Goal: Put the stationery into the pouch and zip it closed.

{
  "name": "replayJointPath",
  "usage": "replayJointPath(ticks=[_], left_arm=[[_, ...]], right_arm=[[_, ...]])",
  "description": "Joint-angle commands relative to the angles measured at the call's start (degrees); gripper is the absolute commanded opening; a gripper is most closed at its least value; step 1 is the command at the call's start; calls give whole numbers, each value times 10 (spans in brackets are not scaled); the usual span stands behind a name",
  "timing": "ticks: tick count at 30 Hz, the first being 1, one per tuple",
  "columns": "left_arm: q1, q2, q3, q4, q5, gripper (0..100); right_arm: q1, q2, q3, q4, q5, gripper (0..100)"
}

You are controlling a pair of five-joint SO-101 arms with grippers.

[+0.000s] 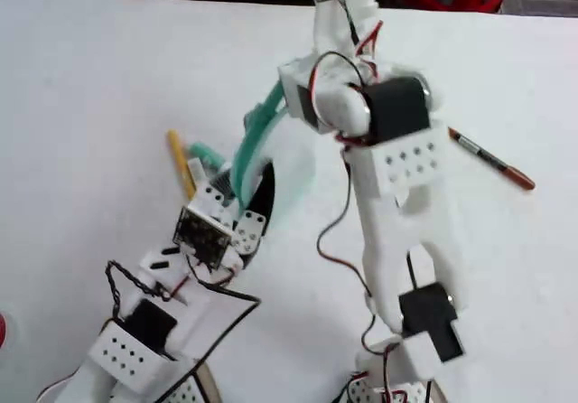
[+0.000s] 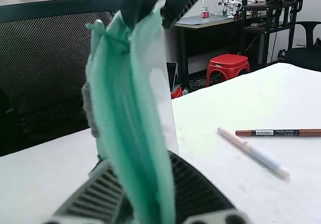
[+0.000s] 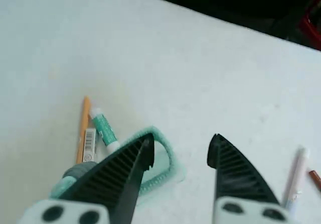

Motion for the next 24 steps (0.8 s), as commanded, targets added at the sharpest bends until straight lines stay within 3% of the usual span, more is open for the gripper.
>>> replayJointPath(ticks=[1, 7, 15, 21, 24], left_arm=[[13, -3, -4, -11, -7, 24], [12, -3, -4, -9, -8, 24], [-7, -3, -3, -11, -9, 24], [-15, -3, -3, -11, -8, 24], [-15, -3, -2, -11, -8, 24]], right_arm=[[-4, -80, -20, 5, 2, 180], [52, -119, -15, 5, 22, 180], [272, 70, 33, -65, 23, 178], [291, 260, 36, -94, 130, 176], [304, 327, 33, -115, 142, 176]])
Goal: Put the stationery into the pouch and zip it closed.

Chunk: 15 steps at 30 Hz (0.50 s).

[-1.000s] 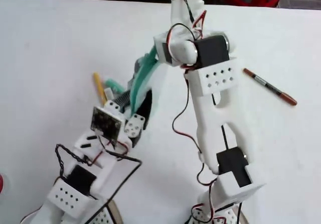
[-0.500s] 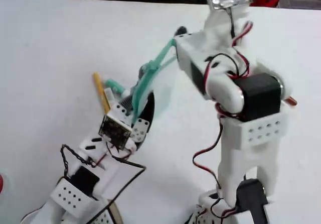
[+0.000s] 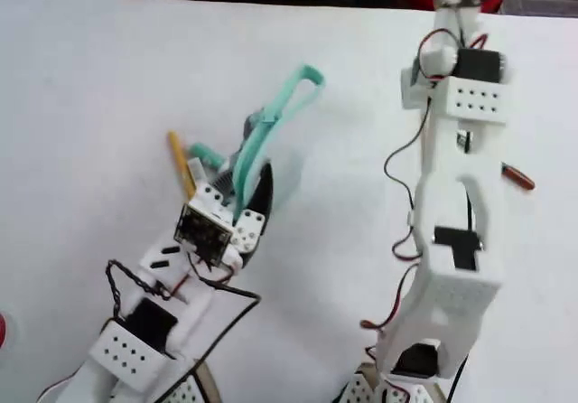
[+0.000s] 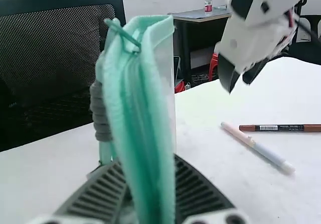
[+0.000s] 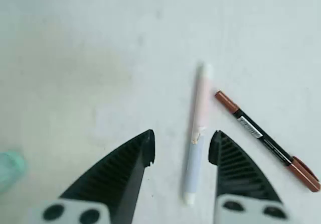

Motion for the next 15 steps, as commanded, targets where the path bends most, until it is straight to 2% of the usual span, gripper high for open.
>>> replayJointPath(ticks=[1, 7, 12, 15], left_arm=[[-2, -5, -4, -11, -7, 24], [-2, -5, -4, -12, -8, 24], [-2, -5, -4, -12, -9, 24], [-3, -5, -4, -12, -9, 24]], right_arm=[[25, 61, -14, -23, 18, 176], [60, 163, -89, -21, 17, 176], [58, 232, -129, -19, 17, 174], [58, 264, -152, -19, 17, 114]])
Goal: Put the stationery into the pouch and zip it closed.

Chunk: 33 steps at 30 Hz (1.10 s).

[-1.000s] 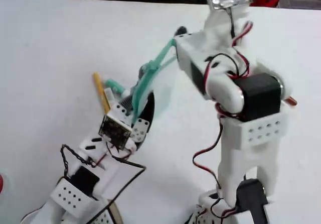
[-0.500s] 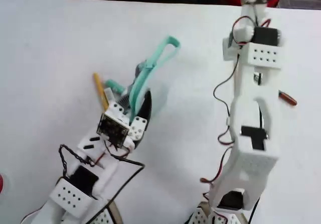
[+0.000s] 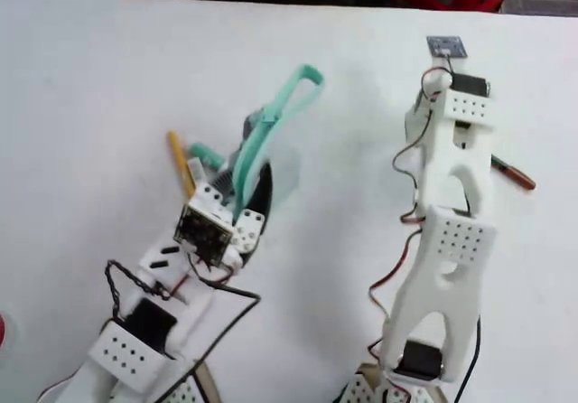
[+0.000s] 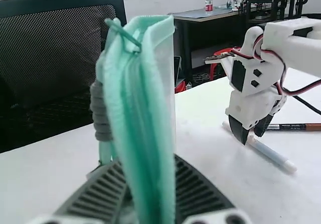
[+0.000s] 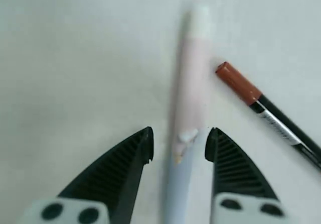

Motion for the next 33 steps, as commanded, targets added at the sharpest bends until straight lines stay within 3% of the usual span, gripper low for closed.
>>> replayJointPath(ticks=[1, 7, 15, 18, 24, 33], left_arm=[[-1, -5, -4, -12, -4, 24], [-1, -5, -4, -12, -4, 24], [0, -5, -4, -12, -4, 24], [-4, -6, -4, -12, -4, 24], [-3, -7, -4, -12, -4, 24], [-4, -6, -4, -12, -4, 24]], right_arm=[[5, 17, -47, -3, 4, 82], [5, 60, -92, 0, 5, 19], [-6, -22, -286, 195, 3, 18], [-22, -80, -300, 196, 3, 18], [-82, -245, -185, 196, -36, 18], [-208, -610, 59, 183, -59, 18]])
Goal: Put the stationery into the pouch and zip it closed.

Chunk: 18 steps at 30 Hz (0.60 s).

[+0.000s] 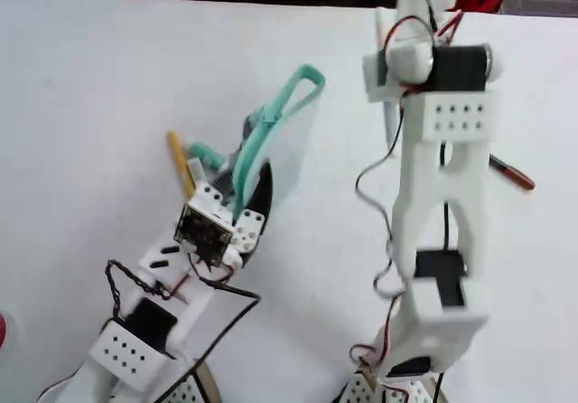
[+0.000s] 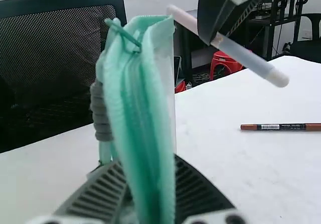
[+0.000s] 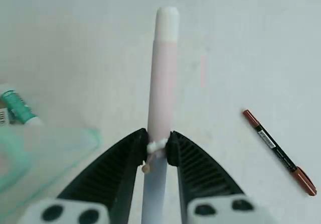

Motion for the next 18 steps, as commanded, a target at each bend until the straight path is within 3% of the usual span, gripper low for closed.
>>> replayJointPath(ticks=[1, 9, 14, 18], left_arm=[[-4, -6, -4, -12, -4, 24], [0, -6, -4, -12, -4, 24], [-1, -6, -4, -12, -4, 24], [-4, -6, -4, -12, -4, 24]], right_arm=[[-38, -178, 59, -21, -5, 18], [-119, -390, 279, -246, -8, 18], [-158, -516, 455, -447, -83, 18], [-157, -576, 580, -575, -98, 18]])
